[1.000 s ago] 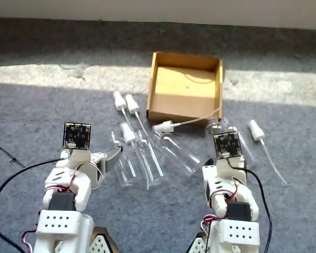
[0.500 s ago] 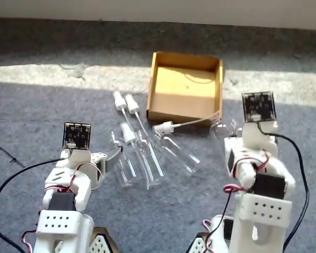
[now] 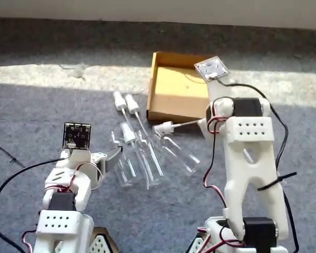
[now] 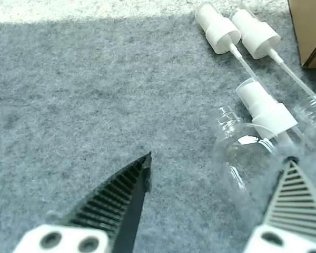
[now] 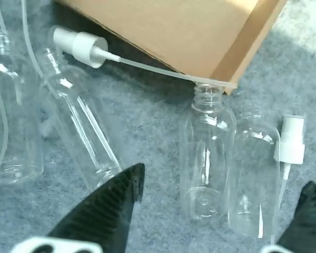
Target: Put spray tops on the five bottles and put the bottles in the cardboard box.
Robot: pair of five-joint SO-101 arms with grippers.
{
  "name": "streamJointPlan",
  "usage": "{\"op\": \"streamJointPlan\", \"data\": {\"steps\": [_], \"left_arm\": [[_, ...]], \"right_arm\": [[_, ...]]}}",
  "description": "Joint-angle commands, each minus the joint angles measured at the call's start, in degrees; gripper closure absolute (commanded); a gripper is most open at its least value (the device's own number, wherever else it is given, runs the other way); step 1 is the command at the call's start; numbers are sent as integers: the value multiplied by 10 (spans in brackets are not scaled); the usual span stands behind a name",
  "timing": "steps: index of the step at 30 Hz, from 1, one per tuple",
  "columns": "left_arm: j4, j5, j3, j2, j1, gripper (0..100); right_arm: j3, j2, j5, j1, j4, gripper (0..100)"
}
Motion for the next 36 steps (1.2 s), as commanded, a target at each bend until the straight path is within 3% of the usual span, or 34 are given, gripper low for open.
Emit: {"op": "streamJointPlan", "data": {"steps": [1, 14, 19, 33, 36], "left_arm": [[18, -5, 9, 5, -3, 663], [18, -5, 9, 5, -3, 663], [18, -5, 9, 5, -3, 663], [18, -5, 9, 5, -3, 663], [18, -5, 9, 5, -3, 663]], "right_arm": [[0, 15, 6, -22, -39, 602], [104, 38, 28, -46, -156, 603], [138, 38, 28, -46, -195, 654], [146, 39, 63, -42, -145, 666], [146, 39, 62, -39, -145, 631]]}}
